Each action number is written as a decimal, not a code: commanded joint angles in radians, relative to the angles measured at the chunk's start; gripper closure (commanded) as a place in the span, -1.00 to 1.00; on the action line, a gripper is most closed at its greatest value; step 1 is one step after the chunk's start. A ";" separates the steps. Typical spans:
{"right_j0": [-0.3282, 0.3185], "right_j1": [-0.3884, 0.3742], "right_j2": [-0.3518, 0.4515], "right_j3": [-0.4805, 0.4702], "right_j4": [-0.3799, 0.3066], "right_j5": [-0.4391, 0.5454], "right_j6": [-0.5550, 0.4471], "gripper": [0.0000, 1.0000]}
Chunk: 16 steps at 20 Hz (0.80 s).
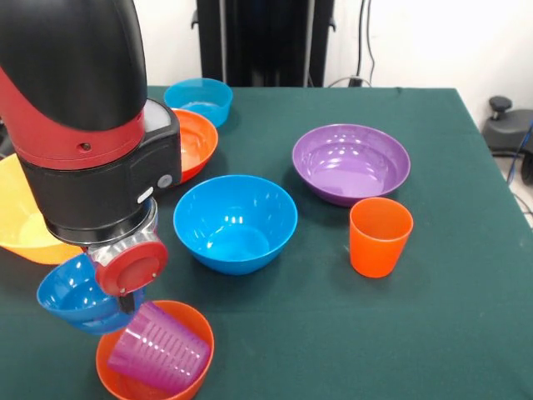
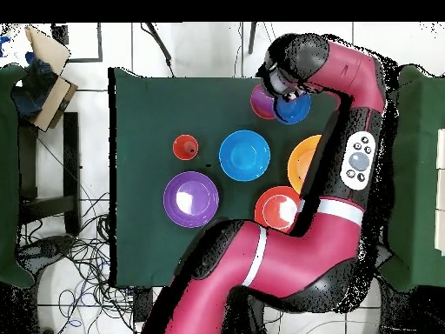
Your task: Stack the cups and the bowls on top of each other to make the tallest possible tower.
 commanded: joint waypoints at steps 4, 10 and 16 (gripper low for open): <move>0.034 0.034 0.142 0.005 0.037 -0.041 -0.161 1.00; 0.033 0.048 0.178 -0.006 0.064 -0.071 -0.195 1.00; 0.029 0.050 0.198 -0.014 0.075 -0.052 -0.223 1.00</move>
